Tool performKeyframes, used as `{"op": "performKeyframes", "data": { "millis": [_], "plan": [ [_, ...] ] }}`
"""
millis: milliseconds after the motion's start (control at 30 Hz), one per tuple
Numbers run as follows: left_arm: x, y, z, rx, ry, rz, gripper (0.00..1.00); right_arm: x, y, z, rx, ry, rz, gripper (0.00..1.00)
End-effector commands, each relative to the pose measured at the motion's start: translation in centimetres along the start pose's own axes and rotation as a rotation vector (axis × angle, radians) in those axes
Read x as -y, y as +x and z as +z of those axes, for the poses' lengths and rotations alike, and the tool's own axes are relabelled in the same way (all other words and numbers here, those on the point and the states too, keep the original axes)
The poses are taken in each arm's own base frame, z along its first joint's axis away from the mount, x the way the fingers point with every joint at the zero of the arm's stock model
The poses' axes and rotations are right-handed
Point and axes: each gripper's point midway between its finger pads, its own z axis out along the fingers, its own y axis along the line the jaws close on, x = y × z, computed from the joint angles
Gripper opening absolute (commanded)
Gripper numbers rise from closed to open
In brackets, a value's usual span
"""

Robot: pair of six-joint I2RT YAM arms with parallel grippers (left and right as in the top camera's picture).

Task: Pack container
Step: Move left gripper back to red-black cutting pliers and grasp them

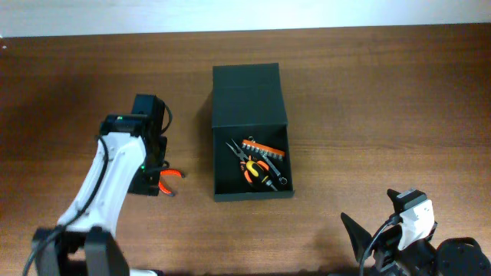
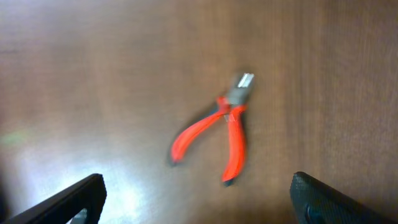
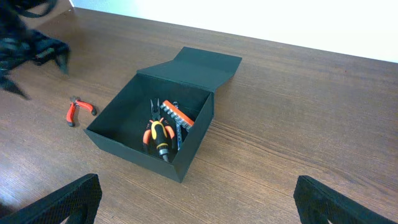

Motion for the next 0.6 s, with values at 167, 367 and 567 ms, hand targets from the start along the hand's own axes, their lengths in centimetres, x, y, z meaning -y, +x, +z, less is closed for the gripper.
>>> {"op": "performKeyframes", "data": {
  "millis": [167,367,567],
  "plan": [
    [1.7,2.5,4.6,-0.139,-0.055,0.133,0.97,0.3,-0.1,-0.1,0.013,0.018,0.014,0.99],
    [2.7,3.5,6.4,-0.179,-0.058,0.16,0.91,0.3,-0.1,-0.1,0.013,0.017,0.015,0.99],
    [3.0,4.1,7.4,-0.202,-0.061,0.169,0.8,0.3,-0.1,-0.1,0.013,0.018,0.014,0.99]
  ]
}}
